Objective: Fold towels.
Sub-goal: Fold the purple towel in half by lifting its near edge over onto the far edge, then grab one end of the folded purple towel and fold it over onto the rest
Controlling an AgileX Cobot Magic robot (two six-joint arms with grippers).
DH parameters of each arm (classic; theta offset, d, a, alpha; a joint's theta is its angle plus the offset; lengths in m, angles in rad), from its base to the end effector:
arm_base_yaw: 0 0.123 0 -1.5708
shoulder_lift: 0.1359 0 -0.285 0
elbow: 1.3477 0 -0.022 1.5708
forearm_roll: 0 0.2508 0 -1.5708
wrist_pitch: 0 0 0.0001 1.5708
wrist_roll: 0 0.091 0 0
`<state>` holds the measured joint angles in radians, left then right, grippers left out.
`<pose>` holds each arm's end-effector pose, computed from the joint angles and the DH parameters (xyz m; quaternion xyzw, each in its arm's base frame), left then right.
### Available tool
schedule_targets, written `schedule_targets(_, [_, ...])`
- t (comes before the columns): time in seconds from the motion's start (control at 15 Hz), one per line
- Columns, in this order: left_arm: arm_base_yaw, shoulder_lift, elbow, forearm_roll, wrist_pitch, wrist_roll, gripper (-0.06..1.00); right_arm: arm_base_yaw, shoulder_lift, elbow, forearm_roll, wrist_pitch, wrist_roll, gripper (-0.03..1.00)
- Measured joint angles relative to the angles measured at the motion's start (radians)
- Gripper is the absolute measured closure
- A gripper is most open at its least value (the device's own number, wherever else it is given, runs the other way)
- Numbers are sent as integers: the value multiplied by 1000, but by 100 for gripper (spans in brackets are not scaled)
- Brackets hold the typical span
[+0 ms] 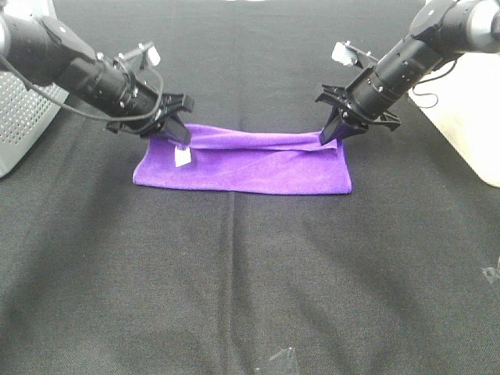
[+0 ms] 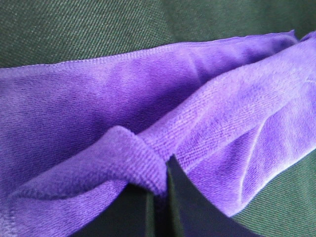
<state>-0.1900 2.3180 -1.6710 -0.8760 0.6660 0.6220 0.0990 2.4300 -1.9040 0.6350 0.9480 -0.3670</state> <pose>0.4689 -0.1342 0.1209 0.0918 0.9316 -0.2748 0.2194 0.4913 0.0929 0.1151 -0.0647 0.9569 0.2552 0.1225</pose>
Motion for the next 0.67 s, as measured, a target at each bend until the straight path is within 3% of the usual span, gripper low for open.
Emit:
schedule_targets(0.33, [0,10,-3,-1,-22,0,90,0,5,-3,0,-15,0,92])
schedule_targets(0.53, [0,20,-3,0,-49,0,73,0,5,-3,-2,-25,0,82])
schedule_targets(0.67, [0,21,-3,4,-78,0,58,0,5,-3,-13,-30,0,68])
